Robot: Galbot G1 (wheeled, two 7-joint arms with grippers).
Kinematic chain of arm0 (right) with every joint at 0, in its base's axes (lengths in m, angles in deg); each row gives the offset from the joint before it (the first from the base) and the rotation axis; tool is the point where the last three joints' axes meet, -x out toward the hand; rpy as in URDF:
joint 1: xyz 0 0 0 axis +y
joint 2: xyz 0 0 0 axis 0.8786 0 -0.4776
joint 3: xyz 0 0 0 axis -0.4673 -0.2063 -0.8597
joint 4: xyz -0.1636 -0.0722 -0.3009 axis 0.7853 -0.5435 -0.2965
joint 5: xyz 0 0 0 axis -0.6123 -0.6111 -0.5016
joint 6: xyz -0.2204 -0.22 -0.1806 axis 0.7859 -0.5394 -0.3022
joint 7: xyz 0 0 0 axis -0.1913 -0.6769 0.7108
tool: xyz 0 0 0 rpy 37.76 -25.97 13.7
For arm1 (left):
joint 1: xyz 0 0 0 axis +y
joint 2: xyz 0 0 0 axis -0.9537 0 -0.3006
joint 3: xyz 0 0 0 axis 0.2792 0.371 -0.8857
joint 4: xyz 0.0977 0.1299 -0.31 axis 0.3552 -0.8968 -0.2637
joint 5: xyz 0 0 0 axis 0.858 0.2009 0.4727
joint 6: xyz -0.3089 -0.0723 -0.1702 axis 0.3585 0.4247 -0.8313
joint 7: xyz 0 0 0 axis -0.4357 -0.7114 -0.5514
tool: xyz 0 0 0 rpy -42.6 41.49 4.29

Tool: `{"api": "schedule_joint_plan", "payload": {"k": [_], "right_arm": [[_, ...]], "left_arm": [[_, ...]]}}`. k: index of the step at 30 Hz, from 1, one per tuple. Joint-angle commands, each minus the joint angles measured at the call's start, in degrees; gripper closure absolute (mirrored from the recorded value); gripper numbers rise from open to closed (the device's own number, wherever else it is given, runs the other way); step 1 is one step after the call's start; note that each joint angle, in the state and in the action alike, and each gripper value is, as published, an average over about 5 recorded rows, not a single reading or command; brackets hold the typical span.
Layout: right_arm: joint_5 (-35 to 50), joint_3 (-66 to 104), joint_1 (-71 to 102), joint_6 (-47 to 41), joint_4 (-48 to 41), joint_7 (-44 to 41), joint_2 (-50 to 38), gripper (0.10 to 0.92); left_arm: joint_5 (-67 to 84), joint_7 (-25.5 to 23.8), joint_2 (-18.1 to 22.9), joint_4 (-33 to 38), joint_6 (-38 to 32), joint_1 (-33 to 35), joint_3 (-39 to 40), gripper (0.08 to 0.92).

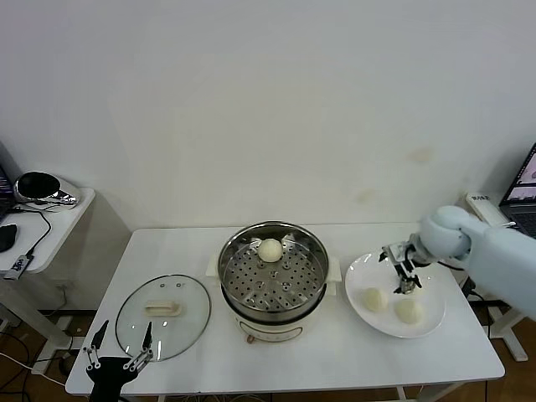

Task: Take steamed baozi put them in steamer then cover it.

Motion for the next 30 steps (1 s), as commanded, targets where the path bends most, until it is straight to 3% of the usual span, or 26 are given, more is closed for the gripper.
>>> {"api": "schedule_joint_plan", "payload": {"k": [1, 19, 30], "right_arm": [[-3.04, 5.53, 8.46, 2.37, -6.58, -0.34, 5.27, 0.203], [-4.66, 6.22, 9.07, 1.76, -12.41, -1.16, 10.07, 0.205], [-5.20, 6.33, 8.94, 2.07, -13.25, -2.10, 10.61, 0.343]], "left_arm": [[-0.01, -0.04, 0.05, -0.45, 0.06, -0.10, -0.16, 0.177], [0.08, -0.11, 0.20, -0.90, 0.04, -0.22, -0.26, 0.177], [0.00, -0.11, 0.45, -0.52, -0.01, 0.14, -0.25, 0.177]]}}
